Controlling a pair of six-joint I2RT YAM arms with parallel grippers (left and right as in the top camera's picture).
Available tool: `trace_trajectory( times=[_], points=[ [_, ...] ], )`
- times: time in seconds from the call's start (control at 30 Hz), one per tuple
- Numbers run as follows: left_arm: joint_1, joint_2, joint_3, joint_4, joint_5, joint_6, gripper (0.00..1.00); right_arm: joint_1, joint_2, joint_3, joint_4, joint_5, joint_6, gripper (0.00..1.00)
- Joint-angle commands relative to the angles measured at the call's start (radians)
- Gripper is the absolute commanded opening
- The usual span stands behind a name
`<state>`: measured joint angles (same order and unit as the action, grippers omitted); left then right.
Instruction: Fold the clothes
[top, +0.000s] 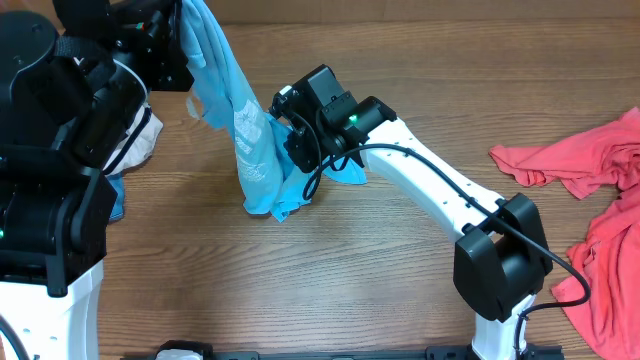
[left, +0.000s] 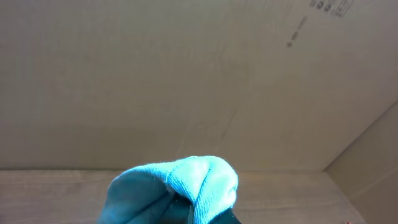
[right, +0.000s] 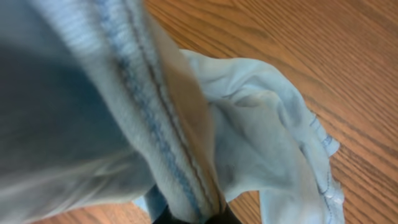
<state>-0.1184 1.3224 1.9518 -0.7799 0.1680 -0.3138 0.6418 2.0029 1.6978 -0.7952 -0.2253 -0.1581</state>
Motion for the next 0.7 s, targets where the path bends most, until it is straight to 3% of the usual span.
trace_trajectory(
  times=[0.0,0.17,0.33,0.4,0.43,0.5,0.53,0.6,0.67],
  points=[
    [-0.007,-0.024,0.021,-0.02,-0.045,0.024,0.04,-0.022,-0.006,0.019,0.034,0.144,-0.001,0.04],
    [-0.007,-0.016,0.021,-0.167,-0.17,0.057,0.04,-0.127,-0.011,0.201,0.174,0.57,0.017,0.04],
    [-0.006,-0.014,0.021,-0.253,-0.518,0.056,0.04,-0.259,-0.011,0.425,0.308,0.535,0.147,0.04],
    [-0.006,-0.011,0.02,-0.26,-0.678,0.056,0.04,-0.299,-0.011,0.439,0.312,0.447,0.196,0.19],
    [-0.006,-0.008,0.02,-0.26,-0.718,0.056,0.04,-0.312,-0.011,0.439,0.294,0.411,0.209,0.32],
    [-0.006,0.004,0.02,-0.259,-0.782,0.056,0.04,-0.337,-0.003,0.435,0.209,0.321,0.224,0.71],
    [-0.006,0.013,0.02,-0.26,-0.792,0.056,0.04,-0.345,0.003,0.435,0.157,0.285,0.224,0.85],
    [-0.006,0.038,0.02,-0.261,-0.792,0.056,0.04,-0.352,0.019,0.435,0.04,0.243,0.223,0.97],
    [-0.006,0.073,0.02,-0.271,-0.777,0.056,0.04,-0.351,0.038,0.433,-0.085,0.222,0.223,1.0]
  ],
)
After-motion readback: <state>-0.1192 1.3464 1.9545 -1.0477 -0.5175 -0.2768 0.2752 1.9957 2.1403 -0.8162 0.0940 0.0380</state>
